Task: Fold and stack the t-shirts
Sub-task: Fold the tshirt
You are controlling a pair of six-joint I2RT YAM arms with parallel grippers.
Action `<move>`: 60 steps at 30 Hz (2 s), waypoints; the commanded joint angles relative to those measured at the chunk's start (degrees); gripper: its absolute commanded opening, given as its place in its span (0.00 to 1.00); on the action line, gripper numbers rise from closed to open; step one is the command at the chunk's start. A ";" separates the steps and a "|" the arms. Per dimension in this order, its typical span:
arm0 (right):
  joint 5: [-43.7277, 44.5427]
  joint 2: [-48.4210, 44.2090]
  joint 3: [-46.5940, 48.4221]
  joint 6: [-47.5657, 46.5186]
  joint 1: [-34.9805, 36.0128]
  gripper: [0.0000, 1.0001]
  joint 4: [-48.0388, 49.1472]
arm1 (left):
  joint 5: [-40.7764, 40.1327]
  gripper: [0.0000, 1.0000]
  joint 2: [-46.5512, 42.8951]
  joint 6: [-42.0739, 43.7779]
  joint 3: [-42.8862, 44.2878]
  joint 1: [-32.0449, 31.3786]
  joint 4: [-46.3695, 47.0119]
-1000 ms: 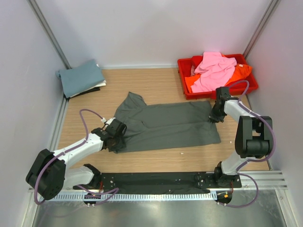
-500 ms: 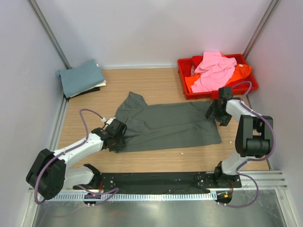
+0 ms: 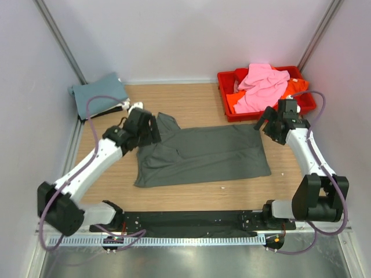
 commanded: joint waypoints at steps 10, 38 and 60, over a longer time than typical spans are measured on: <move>-9.03 -12.91 -3.54 -3.61 2.23 0.97 -3.14 | 6.87 0.69 44.38 15.83 37.41 12.43 6.02; -6.24 -6.08 -1.18 -2.38 2.14 0.97 0.10 | 12.50 0.00 54.47 16.72 44.67 13.75 7.24; -8.78 29.53 5.77 0.35 -2.34 0.75 31.21 | 9.68 0.00 36.85 16.54 28.47 8.39 6.71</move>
